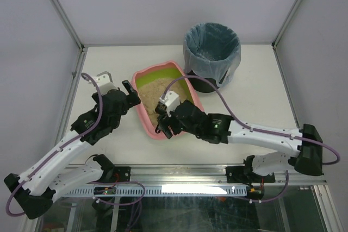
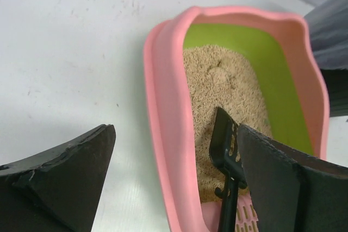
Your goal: Clean the litter box
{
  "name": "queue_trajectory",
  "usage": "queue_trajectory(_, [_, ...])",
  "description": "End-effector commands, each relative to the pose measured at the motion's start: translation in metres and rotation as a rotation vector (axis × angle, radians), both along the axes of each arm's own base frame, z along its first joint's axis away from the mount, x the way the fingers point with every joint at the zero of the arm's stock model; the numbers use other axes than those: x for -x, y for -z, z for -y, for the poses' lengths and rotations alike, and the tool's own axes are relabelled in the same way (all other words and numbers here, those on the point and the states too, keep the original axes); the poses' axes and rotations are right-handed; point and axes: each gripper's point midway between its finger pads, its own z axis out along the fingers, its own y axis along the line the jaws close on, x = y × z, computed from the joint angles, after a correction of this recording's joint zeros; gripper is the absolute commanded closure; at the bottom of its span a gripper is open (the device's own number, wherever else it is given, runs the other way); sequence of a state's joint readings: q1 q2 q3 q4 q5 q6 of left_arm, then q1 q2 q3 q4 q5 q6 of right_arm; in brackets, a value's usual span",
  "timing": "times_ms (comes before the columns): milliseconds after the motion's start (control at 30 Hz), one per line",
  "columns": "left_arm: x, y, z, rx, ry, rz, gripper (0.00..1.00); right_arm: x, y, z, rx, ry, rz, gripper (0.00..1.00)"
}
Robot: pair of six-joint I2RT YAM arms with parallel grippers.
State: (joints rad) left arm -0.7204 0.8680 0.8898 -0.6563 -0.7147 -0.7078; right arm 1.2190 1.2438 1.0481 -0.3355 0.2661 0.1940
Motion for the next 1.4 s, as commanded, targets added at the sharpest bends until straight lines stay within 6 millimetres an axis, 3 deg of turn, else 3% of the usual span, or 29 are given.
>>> queue_trajectory(0, [0.009,-0.039,-0.029,0.052,-0.102,0.122,0.01,0.019,-0.008,-0.056,-0.074,-0.185,0.094,0.32])
queue_trajectory(100, [0.018,-0.050,-0.040,0.080,-0.117,0.162,0.01,0.019,0.012,-0.068,0.029,-0.220,0.115,0.33])
queue_trajectory(233, [0.024,-0.048,-0.045,0.097,-0.126,0.166,0.01,0.020,0.033,-0.077,0.125,-0.272,0.150,0.34])
queue_trajectory(567, [0.021,-0.038,-0.040,0.087,-0.123,0.127,0.01,0.009,0.051,-0.073,0.297,-0.256,0.216,0.53])
queue_trajectory(767, [0.021,-0.036,-0.038,0.084,-0.119,0.121,0.01,0.010,0.056,-0.067,0.358,-0.256,0.226,0.42])
queue_trajectory(900, [0.020,-0.036,-0.038,0.083,-0.121,0.119,0.01,0.016,0.060,-0.065,0.372,-0.280,0.212,0.41])
queue_trajectory(1167, [0.022,-0.038,-0.040,0.090,-0.122,0.128,0.01,0.009,0.059,-0.058,0.407,-0.224,0.248,0.61])
queue_trajectory(1367, [0.022,-0.039,-0.042,0.082,-0.127,0.134,0.01,0.001,0.041,-0.054,0.375,-0.161,0.284,0.77])
